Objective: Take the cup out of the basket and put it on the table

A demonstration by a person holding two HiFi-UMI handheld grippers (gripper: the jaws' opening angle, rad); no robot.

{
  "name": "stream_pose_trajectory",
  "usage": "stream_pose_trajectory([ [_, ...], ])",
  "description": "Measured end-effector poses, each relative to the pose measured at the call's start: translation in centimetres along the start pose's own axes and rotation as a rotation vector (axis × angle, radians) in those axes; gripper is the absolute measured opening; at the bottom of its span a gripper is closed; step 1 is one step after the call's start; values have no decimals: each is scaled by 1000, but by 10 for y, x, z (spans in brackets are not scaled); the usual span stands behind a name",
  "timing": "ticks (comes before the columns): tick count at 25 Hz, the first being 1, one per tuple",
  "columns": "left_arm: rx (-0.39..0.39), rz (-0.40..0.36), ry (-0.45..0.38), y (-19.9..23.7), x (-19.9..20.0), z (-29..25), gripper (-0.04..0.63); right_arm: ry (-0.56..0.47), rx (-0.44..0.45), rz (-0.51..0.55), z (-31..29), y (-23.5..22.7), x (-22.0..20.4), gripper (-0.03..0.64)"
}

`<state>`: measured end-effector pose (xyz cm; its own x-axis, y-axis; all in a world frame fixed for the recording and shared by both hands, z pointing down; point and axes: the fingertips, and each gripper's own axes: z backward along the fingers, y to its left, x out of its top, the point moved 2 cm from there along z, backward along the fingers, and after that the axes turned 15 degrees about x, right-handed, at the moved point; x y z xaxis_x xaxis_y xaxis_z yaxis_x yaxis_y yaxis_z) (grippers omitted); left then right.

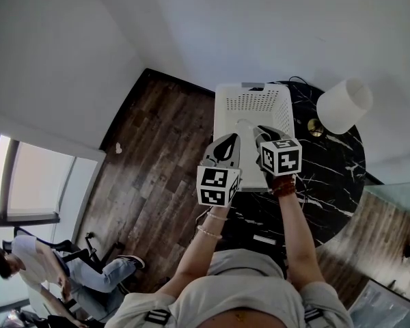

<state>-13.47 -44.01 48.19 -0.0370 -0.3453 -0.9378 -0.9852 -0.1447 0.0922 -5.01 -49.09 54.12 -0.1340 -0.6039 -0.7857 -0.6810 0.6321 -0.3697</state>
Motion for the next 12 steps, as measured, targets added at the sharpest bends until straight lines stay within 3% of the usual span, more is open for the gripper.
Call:
stream_pose_trajectory([
  [12,-6,-10,-33,-6,11,10,6,-122,3,36,31,24,25,32],
])
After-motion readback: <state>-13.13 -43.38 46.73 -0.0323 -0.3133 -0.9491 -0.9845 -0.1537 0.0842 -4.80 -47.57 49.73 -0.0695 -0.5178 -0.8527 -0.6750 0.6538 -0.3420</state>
